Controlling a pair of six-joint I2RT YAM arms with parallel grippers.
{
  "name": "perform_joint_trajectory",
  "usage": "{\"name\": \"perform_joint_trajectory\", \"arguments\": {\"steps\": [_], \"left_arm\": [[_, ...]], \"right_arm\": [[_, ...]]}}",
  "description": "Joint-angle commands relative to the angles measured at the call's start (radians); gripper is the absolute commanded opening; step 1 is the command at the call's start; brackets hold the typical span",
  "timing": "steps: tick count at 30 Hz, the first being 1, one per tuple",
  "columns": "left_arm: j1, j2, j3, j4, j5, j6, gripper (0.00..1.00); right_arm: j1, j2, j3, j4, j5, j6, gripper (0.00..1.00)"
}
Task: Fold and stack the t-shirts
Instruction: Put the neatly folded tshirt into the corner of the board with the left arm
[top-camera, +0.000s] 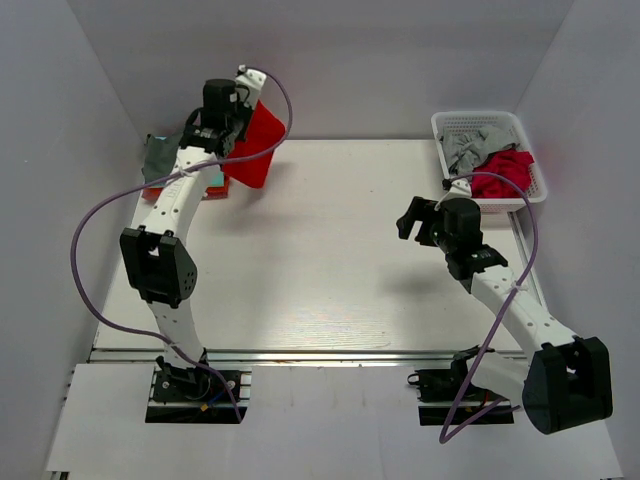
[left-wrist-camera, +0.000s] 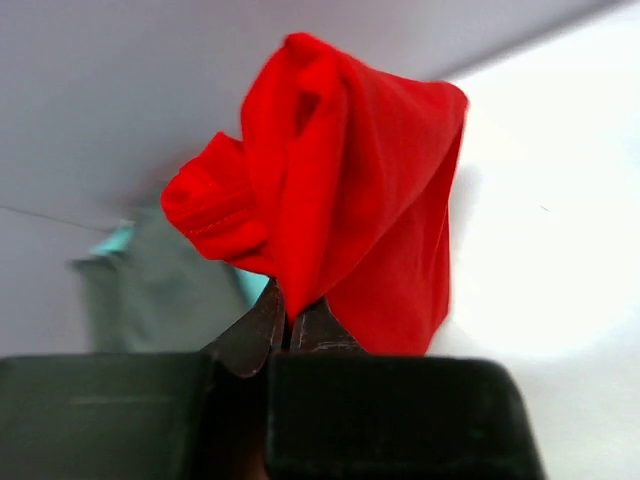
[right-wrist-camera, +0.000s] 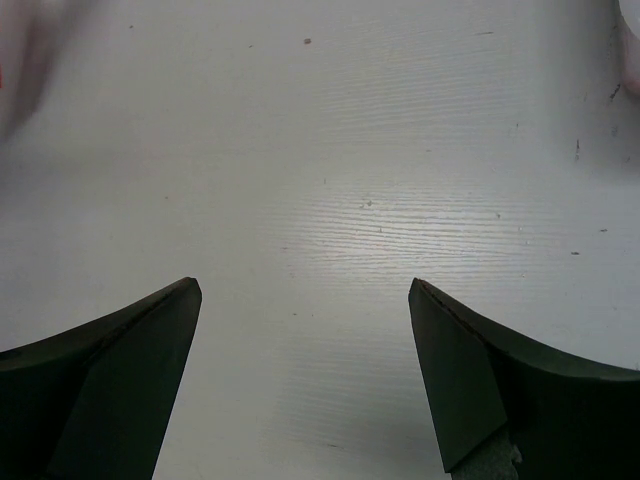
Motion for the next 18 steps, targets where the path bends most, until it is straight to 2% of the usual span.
{"name": "perform_joint_trajectory", "arguments": {"steps": [1,7,18], "left_arm": [[0.048,0.033,0.140,-0.031,-0.032,0.102,0.00],[0.135,0.124,0.323,-0.093,-0.007,0.132,0.00],[0.286,0.184,0.375,-0.021,0.016,0.049,0.00]], "right_arm": [[-0.003,0.017,0.040,0.012,-0.007,0.007,0.90],[-0.001,0.052,0.069,0.001,-0.033,0.019,0.90],[0.000,0.121,0.106,-0.022,-0.099,0.050,0.90]]}}
